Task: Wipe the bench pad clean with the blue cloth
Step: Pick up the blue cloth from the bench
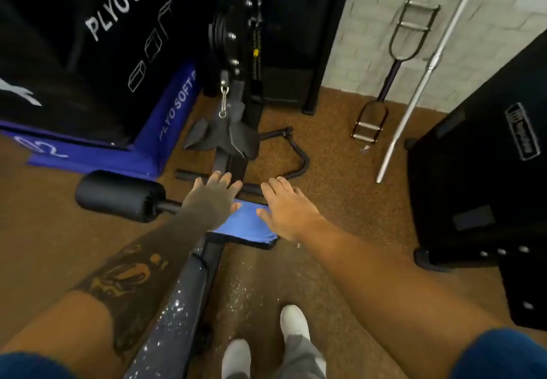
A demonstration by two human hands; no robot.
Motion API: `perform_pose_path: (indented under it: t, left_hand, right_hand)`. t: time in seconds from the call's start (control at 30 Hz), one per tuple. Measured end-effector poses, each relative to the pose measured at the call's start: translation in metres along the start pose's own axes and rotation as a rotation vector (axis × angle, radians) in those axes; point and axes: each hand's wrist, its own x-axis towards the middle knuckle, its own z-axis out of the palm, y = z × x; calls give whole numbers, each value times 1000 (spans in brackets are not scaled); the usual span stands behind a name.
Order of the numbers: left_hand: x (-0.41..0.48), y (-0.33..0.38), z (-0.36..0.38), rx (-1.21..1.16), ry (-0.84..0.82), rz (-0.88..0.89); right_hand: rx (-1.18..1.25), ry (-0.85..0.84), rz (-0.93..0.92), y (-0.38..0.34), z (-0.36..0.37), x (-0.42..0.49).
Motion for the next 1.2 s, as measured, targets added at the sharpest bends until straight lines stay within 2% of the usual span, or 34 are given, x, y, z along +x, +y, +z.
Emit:
perform_pose_path:
  t: [0.13, 0.27, 0.4, 0.5, 0.77, 0.87, 1.03, 1.2]
  left_hand:
    - [15, 7, 25, -31, -137, -23]
    - [22, 7, 43, -92, -185, -37]
    - [25, 3, 43, -117, -190, -46]
    - [23, 3, 38, -103, -155, -70]
    - [-6, -1, 30, -117, -129, -197]
    - [-26, -4, 36, -252, -117, -277]
    - [-72, -3, 66, -542, -83, -517]
    - [-111, 3, 114, -992, -53, -826]
  right_hand:
    - [-13, -107, -18, 8, 27, 16]
    - [-39, -161, -47, 11, 42, 31]
    - [-7, -211, -56, 13, 47, 40]
    - [-26, -184, -83, 11, 43, 45]
    - [66, -204, -87, -1, 33, 57]
    - [100, -219, -126, -13, 28, 61]
    - [72, -228, -225, -53, 18, 69]
    - [61, -269, -400, -106, 21, 75]
